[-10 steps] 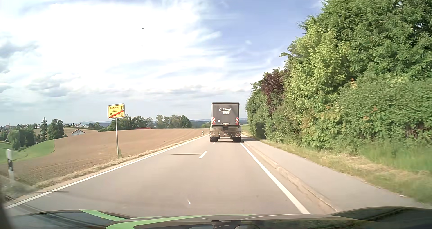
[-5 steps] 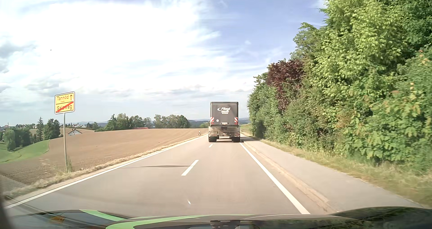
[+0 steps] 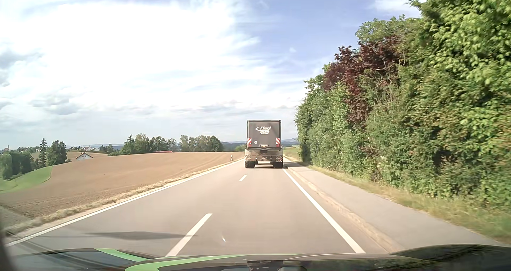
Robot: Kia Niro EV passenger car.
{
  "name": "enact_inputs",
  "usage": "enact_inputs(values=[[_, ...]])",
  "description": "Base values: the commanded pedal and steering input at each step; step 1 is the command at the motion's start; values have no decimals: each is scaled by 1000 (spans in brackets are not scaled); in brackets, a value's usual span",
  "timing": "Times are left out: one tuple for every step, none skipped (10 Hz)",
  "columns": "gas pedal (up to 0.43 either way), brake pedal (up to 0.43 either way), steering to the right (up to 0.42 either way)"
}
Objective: Follow the waypoints while adhering to traffic rules and regulations
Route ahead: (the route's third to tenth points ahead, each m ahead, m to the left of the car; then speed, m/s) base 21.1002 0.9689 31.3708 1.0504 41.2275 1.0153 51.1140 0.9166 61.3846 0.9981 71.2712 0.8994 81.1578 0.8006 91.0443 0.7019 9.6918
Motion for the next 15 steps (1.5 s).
enact_inputs(values=[[28,0,1],[28,0,0],[28,0,-1],[28,0,-2],[28,0,-2],[28,0,-2],[28,0,-2],[28,0,-2],[28,0,-2],[28,0,-2],[28,0,-2],[28,0,-2],[28,0,-2],[28,0,-2],[28,0,-1]])
